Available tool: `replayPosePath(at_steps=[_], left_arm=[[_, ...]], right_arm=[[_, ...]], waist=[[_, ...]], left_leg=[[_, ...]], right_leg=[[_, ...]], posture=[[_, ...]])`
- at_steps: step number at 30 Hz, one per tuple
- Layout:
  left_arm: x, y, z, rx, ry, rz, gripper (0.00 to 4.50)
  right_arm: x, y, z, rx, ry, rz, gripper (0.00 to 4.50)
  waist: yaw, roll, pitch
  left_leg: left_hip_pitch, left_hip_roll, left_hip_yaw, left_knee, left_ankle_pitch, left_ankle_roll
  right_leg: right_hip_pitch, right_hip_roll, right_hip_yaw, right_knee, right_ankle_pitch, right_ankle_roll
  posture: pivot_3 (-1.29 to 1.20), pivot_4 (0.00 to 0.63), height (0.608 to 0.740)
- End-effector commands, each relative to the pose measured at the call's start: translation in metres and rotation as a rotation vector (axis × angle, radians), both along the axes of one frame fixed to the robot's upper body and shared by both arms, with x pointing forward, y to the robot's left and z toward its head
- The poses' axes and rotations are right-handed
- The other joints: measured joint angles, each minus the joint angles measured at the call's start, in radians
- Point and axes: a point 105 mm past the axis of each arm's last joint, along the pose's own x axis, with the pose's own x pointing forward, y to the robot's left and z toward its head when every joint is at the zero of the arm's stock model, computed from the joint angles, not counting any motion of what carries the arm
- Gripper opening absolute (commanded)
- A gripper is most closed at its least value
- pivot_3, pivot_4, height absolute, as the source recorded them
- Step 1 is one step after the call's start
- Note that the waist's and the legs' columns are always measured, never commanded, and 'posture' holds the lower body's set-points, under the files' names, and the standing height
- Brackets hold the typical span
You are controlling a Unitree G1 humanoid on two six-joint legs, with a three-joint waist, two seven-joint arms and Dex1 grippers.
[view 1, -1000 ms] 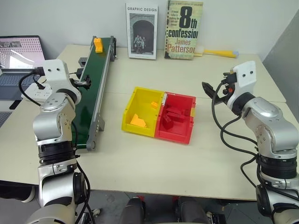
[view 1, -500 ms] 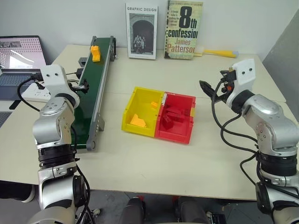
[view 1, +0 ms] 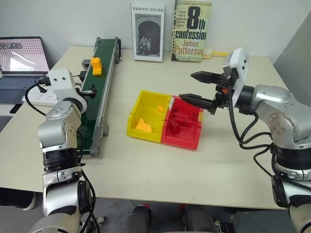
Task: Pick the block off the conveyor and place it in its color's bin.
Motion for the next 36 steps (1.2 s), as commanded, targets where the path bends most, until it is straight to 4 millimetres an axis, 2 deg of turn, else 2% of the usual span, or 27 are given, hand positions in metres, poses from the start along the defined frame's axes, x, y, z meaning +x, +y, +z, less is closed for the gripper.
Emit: replayPosePath(at_steps=[1,24,36], left_arm=[[0.001,0.001,0.015,0.015,-0.034,0.004,4.43],[0.007,-0.001,0.006,-0.005,0.013,-0.003,4.43],[0.003,-0.004,-0.003,-0.038,0.049,-0.013,2.34]], right_arm=[[-0.014,0.007,0.014,-0.012,-0.055,0.064,4.50],[-0.021,0.007,0.011,-0.019,-0.047,0.050,4.50],[-0.018,0.005,0.014,-0.022,-0.056,0.044,4.50]], waist=[[0.000,0.000,0.000],[0.000,0.000,0.000],[0.000,0.000,0.000]], left_leg=[[0.000,0.000,0.000,0.000,0.000,0.000],[0.000,0.000,0.000,0.000,0.000,0.000],[0.000,0.000,0.000,0.000,0.000,0.000]], right_leg=[[0.000,0.000,0.000,0.000,0.000,0.000],[0.000,-0.004,0.000,0.000,0.000,0.000],[0.000,-0.004,0.000,0.000,0.000,0.000]], posture=[[0.00,0.150,0.740],[0.00,0.150,0.740],[0.00,0.150,0.740]])
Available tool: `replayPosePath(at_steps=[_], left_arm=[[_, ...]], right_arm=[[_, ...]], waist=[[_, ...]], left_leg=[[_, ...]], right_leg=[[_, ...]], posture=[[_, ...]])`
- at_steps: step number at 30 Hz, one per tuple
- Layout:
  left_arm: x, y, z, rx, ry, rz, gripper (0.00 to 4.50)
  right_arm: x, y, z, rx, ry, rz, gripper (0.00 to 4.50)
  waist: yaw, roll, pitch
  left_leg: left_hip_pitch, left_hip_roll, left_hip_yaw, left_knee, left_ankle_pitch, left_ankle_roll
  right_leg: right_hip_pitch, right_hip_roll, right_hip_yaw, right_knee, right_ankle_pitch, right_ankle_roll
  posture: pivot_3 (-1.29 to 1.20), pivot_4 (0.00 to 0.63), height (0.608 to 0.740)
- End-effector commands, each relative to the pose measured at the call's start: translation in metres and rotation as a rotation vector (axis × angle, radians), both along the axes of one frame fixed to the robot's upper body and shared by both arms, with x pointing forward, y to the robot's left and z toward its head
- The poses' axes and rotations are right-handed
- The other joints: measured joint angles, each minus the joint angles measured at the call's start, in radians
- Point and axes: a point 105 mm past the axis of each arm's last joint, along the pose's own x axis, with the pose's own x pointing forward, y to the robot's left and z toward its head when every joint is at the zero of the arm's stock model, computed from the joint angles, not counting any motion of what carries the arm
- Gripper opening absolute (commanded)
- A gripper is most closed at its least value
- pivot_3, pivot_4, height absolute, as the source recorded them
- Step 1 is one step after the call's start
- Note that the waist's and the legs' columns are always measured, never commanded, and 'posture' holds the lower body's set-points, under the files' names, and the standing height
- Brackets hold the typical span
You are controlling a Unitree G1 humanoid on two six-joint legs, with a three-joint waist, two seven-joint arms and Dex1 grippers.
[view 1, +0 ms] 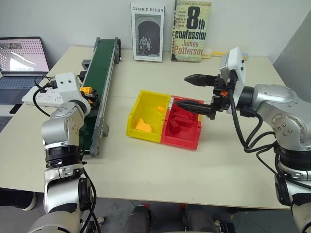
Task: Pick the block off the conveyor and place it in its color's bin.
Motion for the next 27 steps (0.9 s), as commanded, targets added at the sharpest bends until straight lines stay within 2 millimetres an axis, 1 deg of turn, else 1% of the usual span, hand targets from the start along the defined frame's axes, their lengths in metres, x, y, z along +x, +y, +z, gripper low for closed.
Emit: replayPosePath(at_steps=[1,4,9,11,13,15,16,18,19,22,24,26,27], left_arm=[[-0.003,0.000,0.013,0.002,-0.039,0.002,2.07],[-0.005,0.000,0.013,-0.002,-0.037,0.003,1.58],[-0.005,0.000,0.018,-0.003,-0.046,-0.001,1.54],[-0.002,-0.007,0.023,-0.005,-0.054,-0.040,1.54],[0.001,-0.024,0.031,0.012,-0.067,-0.135,1.54],[0.002,-0.049,0.038,0.060,-0.068,-0.269,1.54],[0.001,-0.057,0.040,0.073,-0.066,-0.315,1.54],[-0.002,-0.086,0.045,0.107,-0.060,-0.485,1.54],[-0.004,-0.096,0.045,0.117,-0.055,-0.547,1.54],[-0.012,-0.127,0.043,0.137,-0.032,-0.727,1.54],[-0.018,-0.150,0.037,0.132,-0.016,-0.836,1.54],[-0.022,-0.165,0.028,0.158,0.014,-0.904,1.54],[-0.023,-0.169,0.022,0.179,0.031,-0.922,1.54]], right_arm=[[-0.004,-0.002,0.012,0.010,-0.056,0.005,4.50],[-0.004,-0.002,0.012,0.009,-0.059,0.004,4.50],[-0.004,-0.003,0.013,0.008,-0.065,0.001,4.50],[-0.004,-0.004,0.012,0.003,-0.068,-0.008,4.50],[-0.004,-0.007,0.010,-0.013,-0.071,-0.021,4.50],[-0.004,-0.012,0.006,-0.045,-0.071,-0.037,4.50],[-0.005,-0.013,0.004,-0.056,-0.071,-0.042,4.50],[-0.008,-0.019,-0.001,-0.086,-0.064,-0.057,4.50],[-0.009,-0.021,-0.004,-0.097,-0.061,-0.062,4.50],[-0.015,-0.024,-0.012,-0.134,-0.051,-0.068,4.50],[-0.019,-0.025,-0.019,-0.175,-0.047,-0.067,4.50],[-0.022,-0.025,-0.026,-0.200,-0.043,-0.066,4.50],[-0.023,-0.026,-0.029,-0.213,-0.040,-0.066,4.50]], waist=[[0.000,0.000,0.000],[0.000,0.000,0.000],[0.000,0.000,0.000],[0.000,0.000,0.000],[0.000,0.000,0.000],[0.003,0.000,0.000],[0.006,0.000,0.000],[0.006,0.000,0.000],[0.006,0.000,0.000],[0.003,0.000,0.000],[0.002,0.000,0.000],[0.000,0.000,0.000],[-0.001,0.000,0.000]], left_leg=[[0.000,0.000,0.000,0.000,0.000,0.000],[0.000,0.000,0.000,0.000,0.000,0.000],[0.000,0.000,0.000,0.000,0.000,0.000],[0.000,0.000,0.000,0.000,0.000,0.000],[0.000,0.000,0.000,0.000,0.000,0.000],[0.000,0.000,0.000,0.000,0.000,0.000],[-0.001,0.000,-0.001,0.000,0.000,0.000],[-0.001,0.000,-0.001,0.000,0.000,0.000],[-0.001,0.000,-0.001,0.000,0.000,0.000],[-0.001,0.000,0.000,0.000,0.000,0.000],[-0.001,0.000,0.001,0.000,0.000,0.000],[-0.001,0.000,0.001,0.000,0.000,0.000],[-0.001,0.000,0.001,0.000,0.000,0.000]], right_leg=[[0.000,0.000,0.000,0.000,0.000,0.000],[0.000,0.000,0.000,0.000,0.000,0.000],[0.000,0.000,0.000,0.000,0.000,0.000],[0.000,0.000,0.000,0.000,0.000,0.000],[0.000,0.000,0.000,0.000,0.000,0.000],[0.000,0.000,0.000,0.000,0.000,0.000],[0.000,0.000,-0.001,0.000,0.000,0.000],[0.000,0.000,-0.001,-0.001,0.000,0.000],[0.000,0.000,-0.001,-0.001,0.000,0.000],[0.000,0.001,0.000,-0.002,0.000,0.000],[0.001,0.002,0.000,-0.002,0.000,0.000],[0.001,0.003,0.000,-0.001,0.000,0.000],[0.001,0.003,0.000,-0.001,0.000,0.000]], posture=[[0.00,0.150,0.740],[0.00,0.150,0.740],[0.00,0.150,0.740],[0.00,0.150,0.740],[0.00,0.150,0.740],[0.00,0.150,0.740],[0.00,0.150,0.740],[0.00,0.150,0.740],[0.00,0.150,0.740],[0.00,0.150,0.740],[0.00,0.150,0.740],[0.00,0.150,0.740],[0.00,0.150,0.740]])
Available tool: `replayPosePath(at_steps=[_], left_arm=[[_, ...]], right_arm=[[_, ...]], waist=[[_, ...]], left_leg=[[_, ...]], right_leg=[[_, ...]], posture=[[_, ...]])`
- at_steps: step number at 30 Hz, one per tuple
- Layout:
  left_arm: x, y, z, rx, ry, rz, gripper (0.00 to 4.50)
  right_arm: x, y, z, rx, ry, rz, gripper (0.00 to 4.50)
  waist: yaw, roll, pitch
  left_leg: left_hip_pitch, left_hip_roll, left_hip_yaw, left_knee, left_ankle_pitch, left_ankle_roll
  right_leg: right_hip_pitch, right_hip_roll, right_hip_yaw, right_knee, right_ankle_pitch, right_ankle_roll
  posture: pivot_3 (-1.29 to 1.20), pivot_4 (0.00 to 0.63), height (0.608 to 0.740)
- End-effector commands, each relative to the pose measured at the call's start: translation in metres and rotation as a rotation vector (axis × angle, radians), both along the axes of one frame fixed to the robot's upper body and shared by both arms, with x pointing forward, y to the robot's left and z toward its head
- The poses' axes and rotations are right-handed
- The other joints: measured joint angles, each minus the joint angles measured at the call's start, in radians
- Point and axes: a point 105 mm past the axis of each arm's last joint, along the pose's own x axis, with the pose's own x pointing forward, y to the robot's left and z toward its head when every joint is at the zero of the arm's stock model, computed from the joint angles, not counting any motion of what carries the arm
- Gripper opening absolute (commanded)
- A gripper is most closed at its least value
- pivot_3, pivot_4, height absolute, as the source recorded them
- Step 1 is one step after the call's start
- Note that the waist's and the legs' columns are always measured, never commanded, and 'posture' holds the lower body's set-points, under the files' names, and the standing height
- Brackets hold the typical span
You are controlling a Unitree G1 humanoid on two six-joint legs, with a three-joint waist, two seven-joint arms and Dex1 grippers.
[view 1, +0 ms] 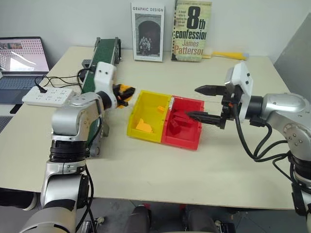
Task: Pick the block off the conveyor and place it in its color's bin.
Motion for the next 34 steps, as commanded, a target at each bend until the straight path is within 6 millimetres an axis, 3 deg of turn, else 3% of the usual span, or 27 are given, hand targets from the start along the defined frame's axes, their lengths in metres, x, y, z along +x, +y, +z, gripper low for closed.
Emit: replayPosePath(at_steps=[1,6,8,9,15,19,28,34], left_arm=[[-0.009,-0.027,-0.004,0.071,-0.020,-0.131,1.54],[-0.007,-0.038,-0.016,0.086,-0.013,-0.173,1.54],[-0.005,-0.041,-0.016,0.079,-0.017,-0.183,2.24],[-0.004,-0.042,-0.016,0.074,-0.019,-0.186,2.29],[-0.002,-0.039,-0.012,0.073,-0.027,-0.193,3.67],[-0.005,-0.027,-0.006,0.081,-0.035,-0.190,4.45],[-0.032,0.028,0.023,0.208,-0.114,-0.244,4.45],[-0.049,0.047,0.026,0.302,-0.109,-0.302,4.45]], right_arm=[[-0.011,0.002,-0.001,-0.053,-0.049,0.019,4.50],[-0.013,0.001,-0.003,-0.057,-0.054,0.000,4.50],[-0.013,0.000,-0.003,-0.054,-0.056,-0.007,4.50],[-0.013,0.000,-0.003,-0.054,-0.056,-0.010,4.50],[-0.011,-0.002,-0.001,-0.051,-0.069,-0.030,4.50],[-0.007,-0.004,0.001,-0.051,-0.075,-0.037,4.50],[0.008,-0.021,0.004,-0.085,-0.098,-0.084,4.50],[0.014,-0.032,0.004,-0.108,-0.097,-0.091,4.50]], waist=[[-0.002,0.000,0.000],[-0.001,0.000,0.000],[0.001,0.000,0.000],[0.001,0.000,0.000],[0.001,0.000,0.000],[0.001,0.000,0.000],[-0.001,0.000,0.000],[-0.001,0.001,0.000]], left_leg=[[0.000,0.000,0.001,0.000,0.000,0.000],[0.001,0.000,0.001,0.000,0.000,0.000],[0.000,0.000,0.000,0.000,0.000,0.000],[0.000,0.000,0.000,0.000,0.000,0.000],[0.000,0.000,0.000,0.000,0.000,0.000],[0.000,0.000,0.000,0.000,0.000,0.000],[0.000,0.000,0.000,0.000,0.000,0.000],[0.001,0.001,0.000,0.000,0.000,0.000]], right_leg=[[0.000,0.000,0.000,0.000,0.000,0.000],[0.000,0.002,0.001,0.001,0.000,0.000],[0.000,0.001,0.001,0.000,0.000,0.000],[0.000,0.001,0.001,0.000,0.000,0.000],[0.000,0.001,0.000,0.000,0.000,0.000],[0.000,0.001,0.000,0.000,0.000,0.000],[0.000,0.002,0.001,0.000,0.000,0.000],[0.000,0.001,0.000,0.000,0.000,0.000]], posture=[[0.00,0.150,0.740],[0.00,0.150,0.740],[0.00,0.150,0.740],[0.00,0.150,0.740],[0.00,0.150,0.740],[0.00,0.150,0.740],[0.00,0.150,0.740],[0.00,0.150,0.740]])
